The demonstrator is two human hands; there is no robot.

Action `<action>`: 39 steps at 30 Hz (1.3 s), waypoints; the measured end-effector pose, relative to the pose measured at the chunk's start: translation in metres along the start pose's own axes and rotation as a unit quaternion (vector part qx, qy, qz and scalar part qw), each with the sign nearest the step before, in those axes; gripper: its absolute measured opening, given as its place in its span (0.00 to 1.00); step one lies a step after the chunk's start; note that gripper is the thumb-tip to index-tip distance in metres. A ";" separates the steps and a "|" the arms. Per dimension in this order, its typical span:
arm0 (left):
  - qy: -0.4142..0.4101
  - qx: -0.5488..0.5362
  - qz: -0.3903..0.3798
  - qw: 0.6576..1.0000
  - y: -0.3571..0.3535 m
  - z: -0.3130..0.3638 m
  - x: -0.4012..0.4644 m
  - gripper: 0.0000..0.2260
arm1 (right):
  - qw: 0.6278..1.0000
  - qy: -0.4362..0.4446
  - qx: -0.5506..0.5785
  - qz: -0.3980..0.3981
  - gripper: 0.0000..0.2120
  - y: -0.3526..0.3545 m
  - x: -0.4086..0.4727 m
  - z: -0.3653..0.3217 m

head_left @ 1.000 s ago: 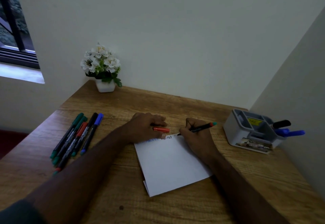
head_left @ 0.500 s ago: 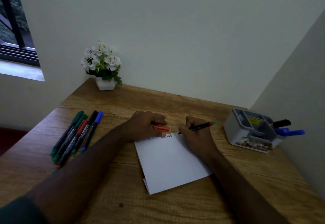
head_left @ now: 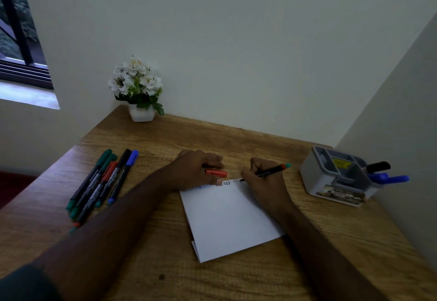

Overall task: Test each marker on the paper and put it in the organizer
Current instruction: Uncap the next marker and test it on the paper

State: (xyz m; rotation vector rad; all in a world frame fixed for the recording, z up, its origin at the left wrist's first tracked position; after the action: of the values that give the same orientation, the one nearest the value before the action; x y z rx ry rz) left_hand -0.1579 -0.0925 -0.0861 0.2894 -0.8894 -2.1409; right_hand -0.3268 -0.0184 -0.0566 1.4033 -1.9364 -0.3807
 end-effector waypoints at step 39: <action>-0.005 -0.006 0.003 1.000 0.000 0.000 -0.001 0.32 | 0.999 -0.018 0.025 0.020 0.18 0.006 0.001 0.000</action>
State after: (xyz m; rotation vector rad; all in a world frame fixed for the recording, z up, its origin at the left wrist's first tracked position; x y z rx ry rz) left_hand -0.1575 -0.0920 -0.0857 0.2690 -0.8818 -2.1442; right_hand -0.3315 -0.0167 -0.0530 1.3968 -2.0124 -0.3434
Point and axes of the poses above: each hand's wrist, its own x-axis towards the middle knuckle, its own y-axis out of the back of the hand, z = x × y, the point moved 7 cm from there along x, towards the middle knuckle, and after that the axes turned 14 degrees about -x, right-handed, at the moved point
